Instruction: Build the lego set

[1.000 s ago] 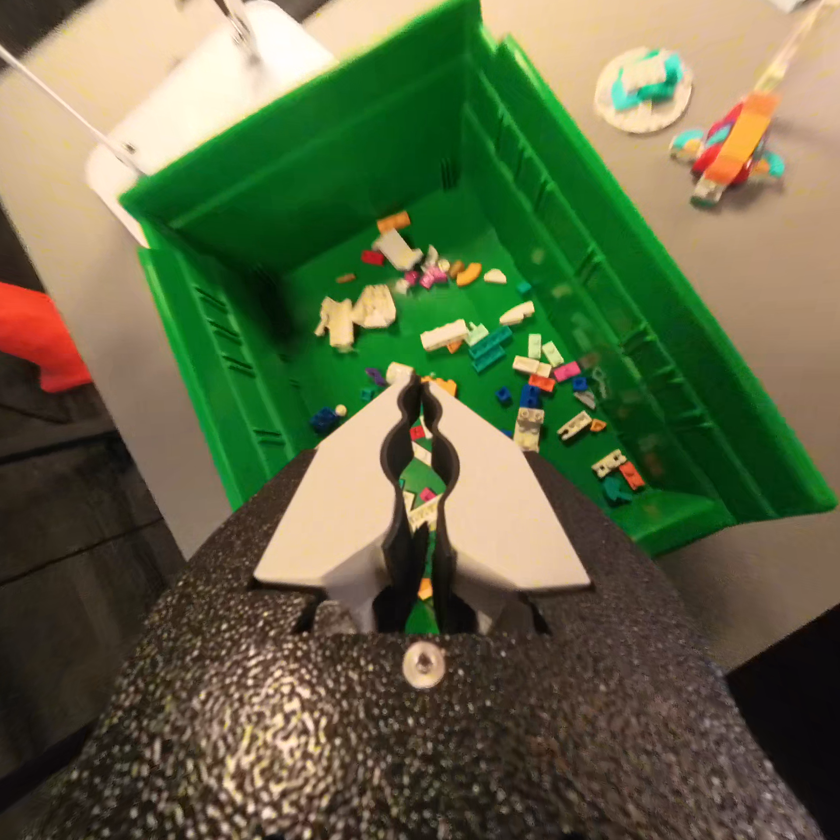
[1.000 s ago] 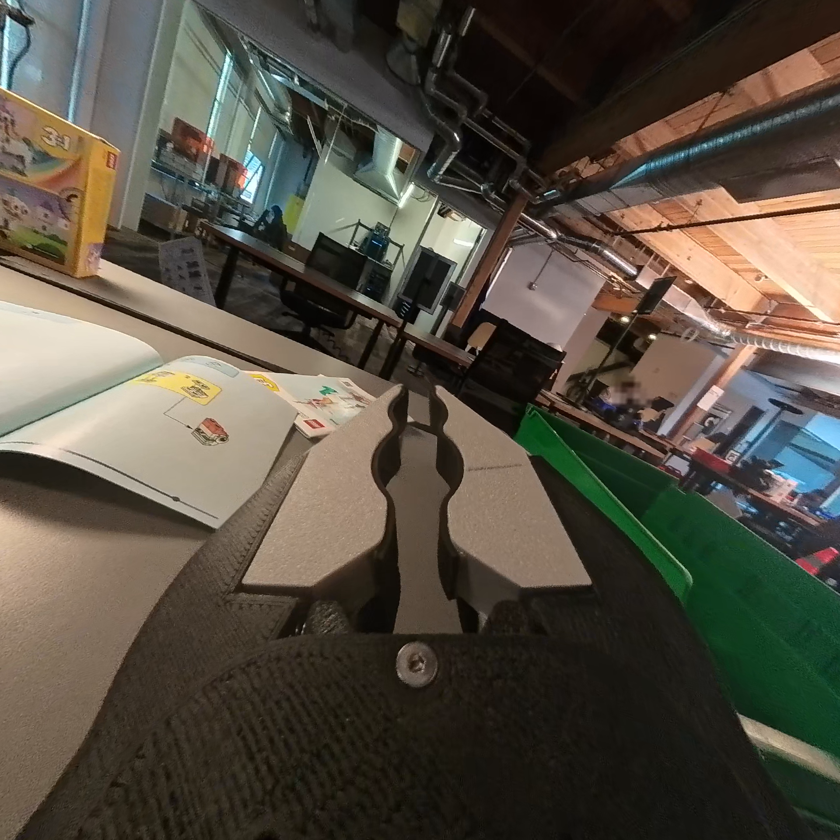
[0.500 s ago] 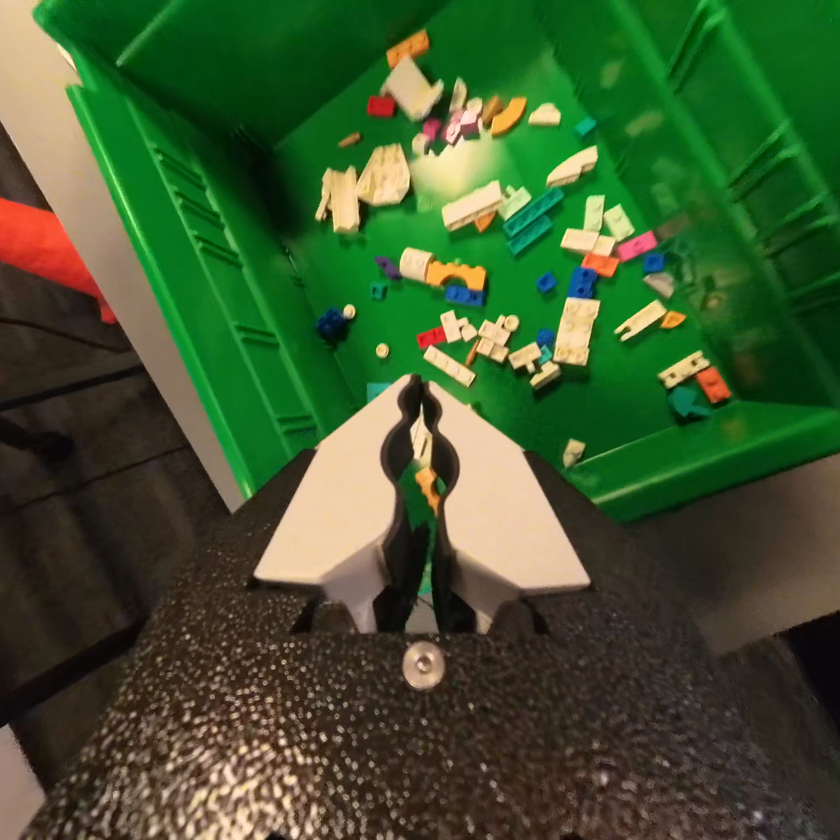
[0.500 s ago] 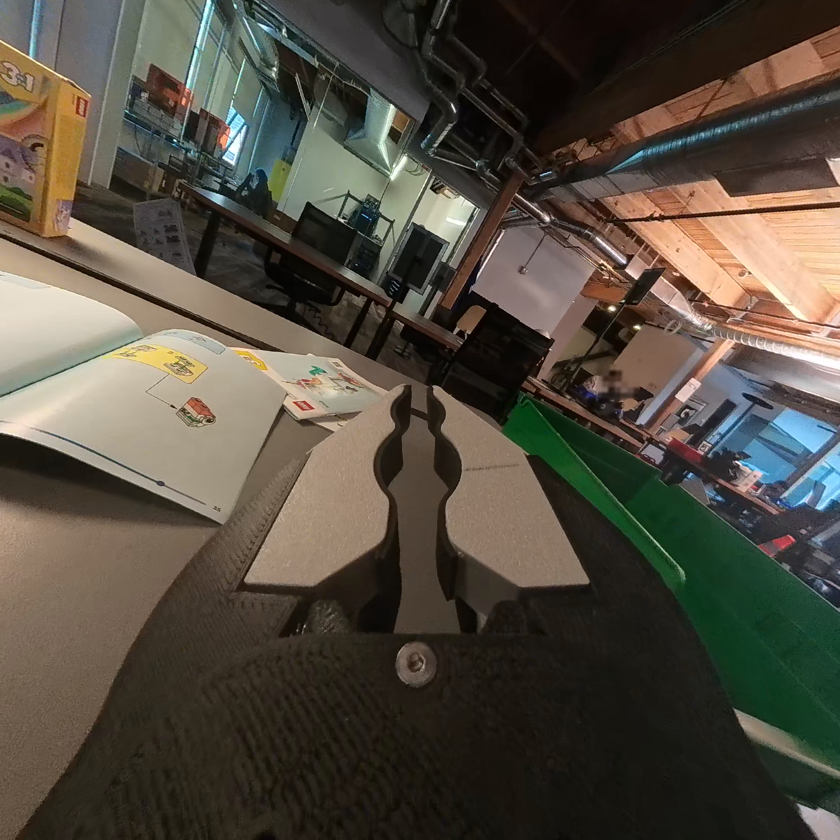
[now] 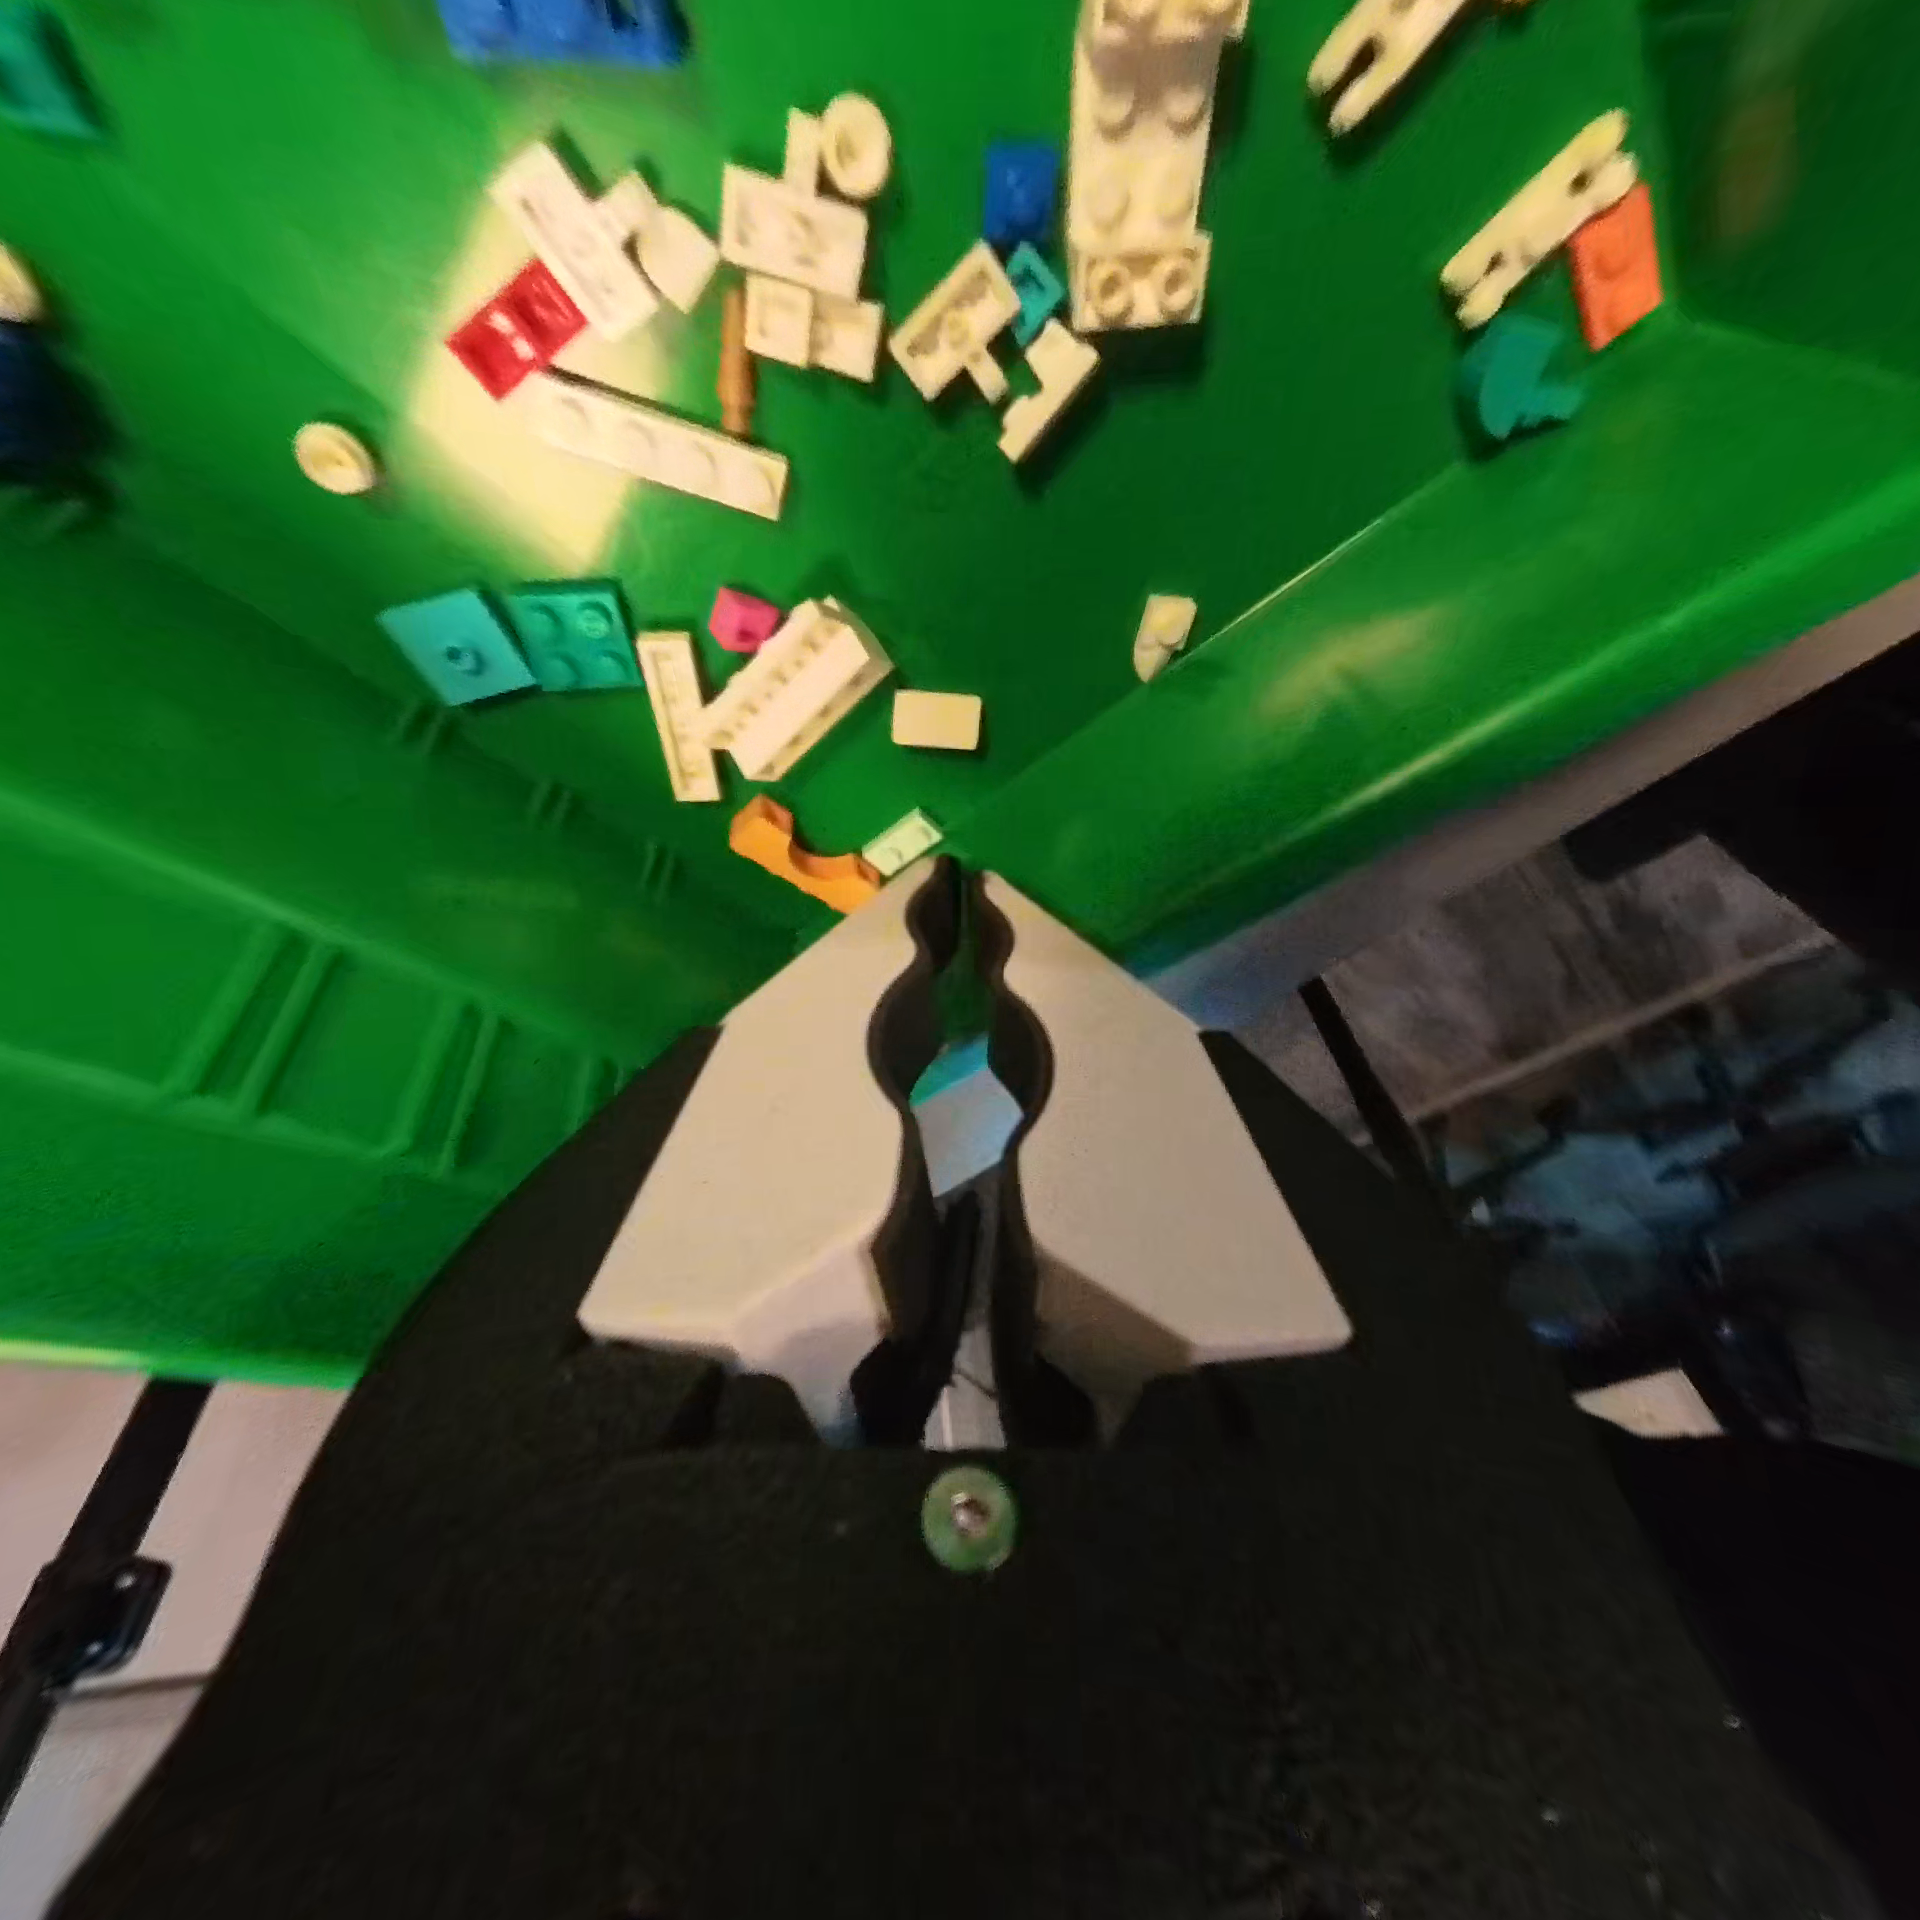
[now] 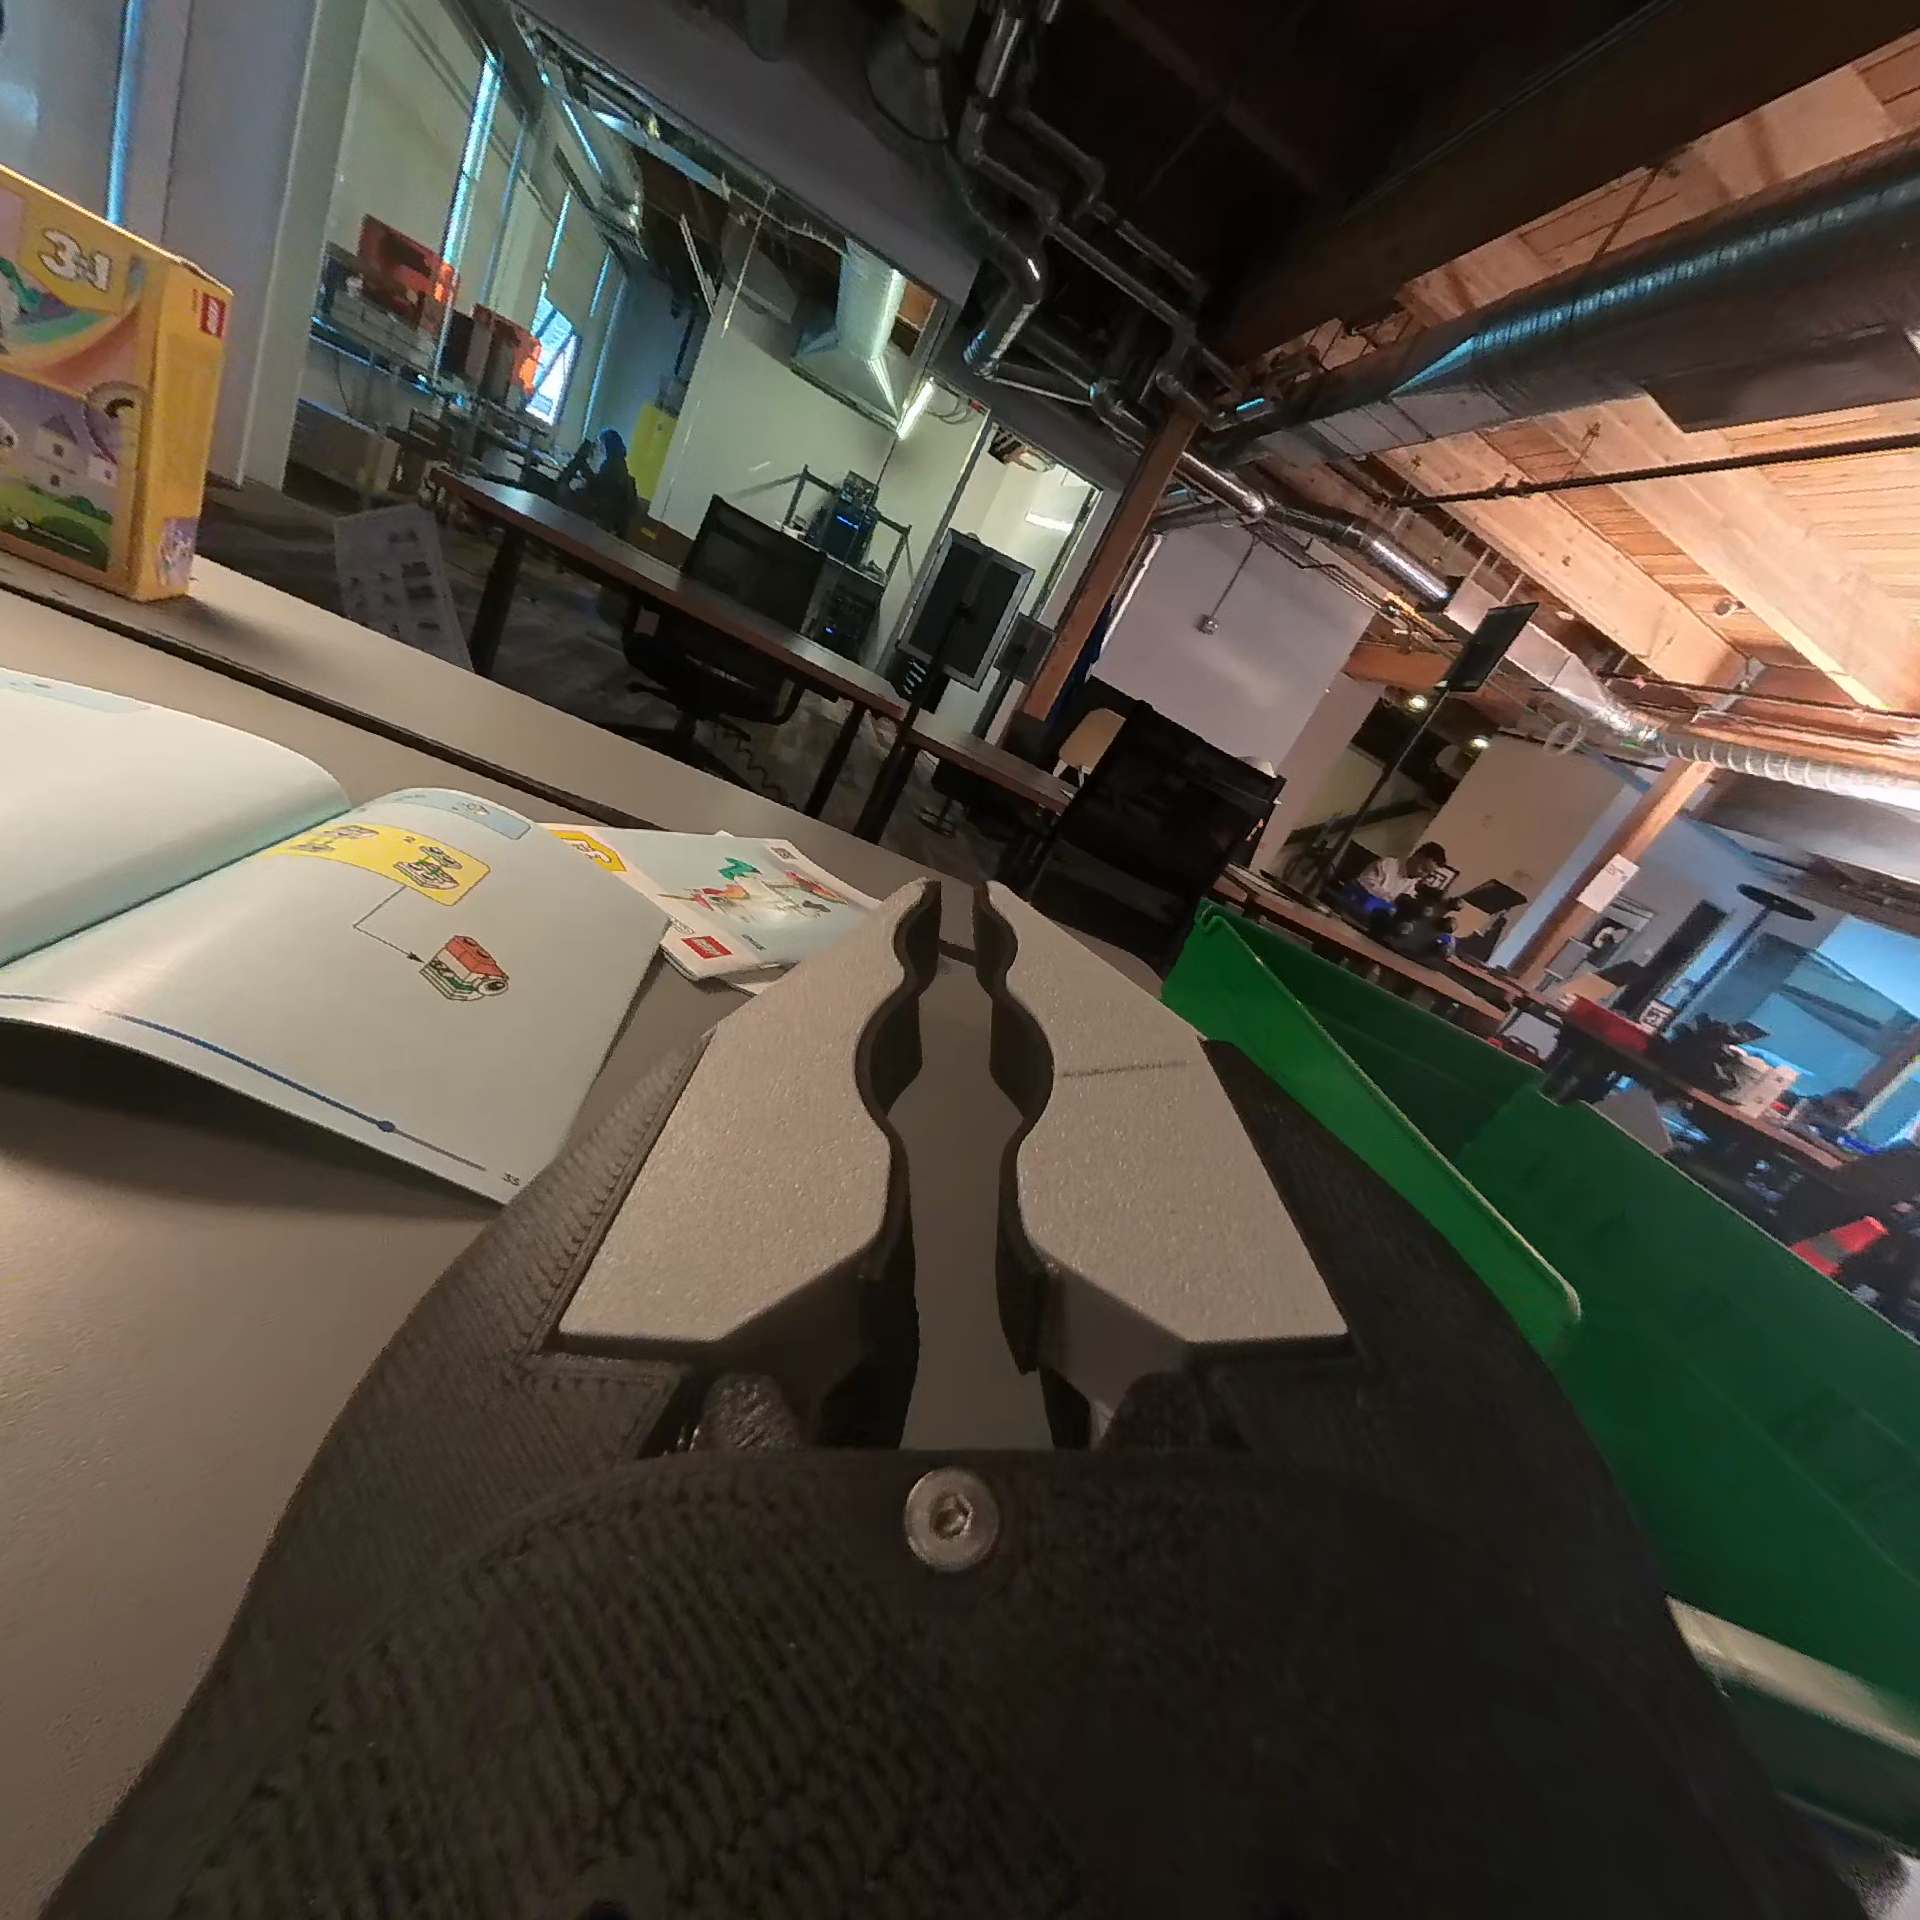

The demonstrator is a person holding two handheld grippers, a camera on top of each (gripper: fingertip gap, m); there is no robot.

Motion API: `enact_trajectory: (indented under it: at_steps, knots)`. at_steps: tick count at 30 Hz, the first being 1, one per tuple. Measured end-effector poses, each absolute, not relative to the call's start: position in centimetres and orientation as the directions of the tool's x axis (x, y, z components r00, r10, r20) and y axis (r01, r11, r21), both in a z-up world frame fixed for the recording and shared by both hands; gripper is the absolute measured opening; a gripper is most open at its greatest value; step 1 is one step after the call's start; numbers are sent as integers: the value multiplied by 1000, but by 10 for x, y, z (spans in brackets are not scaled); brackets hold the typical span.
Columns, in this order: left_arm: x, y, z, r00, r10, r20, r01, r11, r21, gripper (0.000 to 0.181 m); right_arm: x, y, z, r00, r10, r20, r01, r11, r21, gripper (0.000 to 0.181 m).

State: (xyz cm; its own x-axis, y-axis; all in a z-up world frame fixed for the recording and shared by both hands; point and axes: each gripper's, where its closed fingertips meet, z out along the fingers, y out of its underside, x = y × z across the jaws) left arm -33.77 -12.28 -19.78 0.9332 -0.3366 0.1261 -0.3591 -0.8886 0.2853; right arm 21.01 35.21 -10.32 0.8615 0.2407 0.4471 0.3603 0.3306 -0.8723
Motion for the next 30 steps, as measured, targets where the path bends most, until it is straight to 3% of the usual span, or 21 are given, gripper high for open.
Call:
enact_trajectory:
  at_steps: [1, 12, 19, 30]
  knots:
    - [-340, -125, -201, 931, -343, 123, -365, -879, 308, 0, 210, 352, -103, 863, 244, 443, 355, 332, -874, 4]
    - [-352, -127, -214, 927, -364, 90, -366, -830, 421, 0, 209, 351, -101, 868, 264, 421, 324, 342, -882, 4]
    - [-346, -109, -216, 931, -351, 98, -364, -883, 298, 0, 208, 351, -101, 864, 271, 424, 324, 346, -881, 3]
    - [-349, -114, -215, 946, -313, 86, -323, -874, 364, 18, 207, 350, -101, 862, 280, 422, 318, 350, -881, 3]
